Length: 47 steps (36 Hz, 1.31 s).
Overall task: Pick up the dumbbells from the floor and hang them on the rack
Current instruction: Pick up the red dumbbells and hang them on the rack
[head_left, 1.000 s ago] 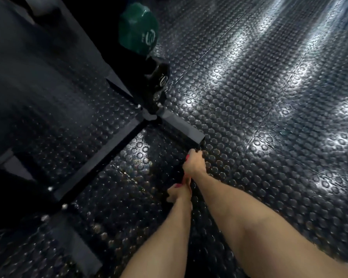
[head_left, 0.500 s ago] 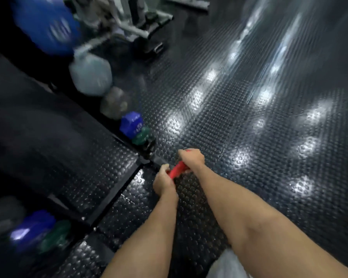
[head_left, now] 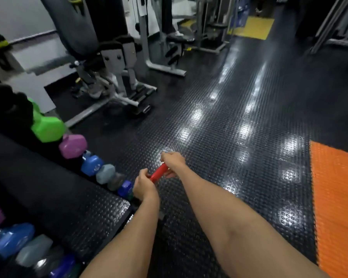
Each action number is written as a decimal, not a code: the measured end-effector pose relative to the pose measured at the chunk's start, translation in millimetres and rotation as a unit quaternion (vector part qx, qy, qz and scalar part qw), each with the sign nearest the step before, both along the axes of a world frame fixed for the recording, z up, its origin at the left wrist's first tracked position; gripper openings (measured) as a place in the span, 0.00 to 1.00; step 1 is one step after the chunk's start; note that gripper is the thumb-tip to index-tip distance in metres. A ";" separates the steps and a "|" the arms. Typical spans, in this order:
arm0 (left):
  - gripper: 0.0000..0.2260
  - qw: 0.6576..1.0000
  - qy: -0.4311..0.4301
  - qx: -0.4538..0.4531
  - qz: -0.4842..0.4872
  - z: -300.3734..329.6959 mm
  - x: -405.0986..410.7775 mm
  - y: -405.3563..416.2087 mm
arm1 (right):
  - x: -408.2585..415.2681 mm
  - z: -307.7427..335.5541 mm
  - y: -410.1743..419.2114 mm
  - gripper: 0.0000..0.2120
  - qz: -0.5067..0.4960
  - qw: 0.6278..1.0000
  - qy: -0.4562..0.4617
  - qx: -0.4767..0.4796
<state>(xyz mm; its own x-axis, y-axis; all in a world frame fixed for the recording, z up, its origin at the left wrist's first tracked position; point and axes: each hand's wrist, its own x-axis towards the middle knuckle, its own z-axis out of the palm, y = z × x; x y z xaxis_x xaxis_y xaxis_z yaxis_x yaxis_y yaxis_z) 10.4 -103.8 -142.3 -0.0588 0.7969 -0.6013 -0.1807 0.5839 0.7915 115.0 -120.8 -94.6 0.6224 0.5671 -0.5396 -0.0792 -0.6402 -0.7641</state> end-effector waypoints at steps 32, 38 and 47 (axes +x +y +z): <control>0.11 0.963 0.006 0.146 0.228 193.4 96.7 229.0 | 88.6 190.4 276.8 0.15 0.149 0.984 -0.037 0.087; 0.10 0.941 0.011 0.148 0.303 199.6 97.1 254.6 | 79.3 193.6 325.4 0.16 0.233 0.968 -0.035 0.083; 0.12 0.870 0.067 0.153 0.463 214.0 73.4 274.9 | 49.3 214.7 361.9 0.18 0.441 0.887 -0.088 0.104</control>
<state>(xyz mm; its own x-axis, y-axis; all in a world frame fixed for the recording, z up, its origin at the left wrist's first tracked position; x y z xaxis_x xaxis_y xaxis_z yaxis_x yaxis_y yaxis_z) 83.8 171.1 71.7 -0.8144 0.4917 -0.3081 -0.3563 -0.0046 0.9344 164.3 241.2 120.1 -0.0490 0.9515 -0.3036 0.5152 -0.2364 -0.8238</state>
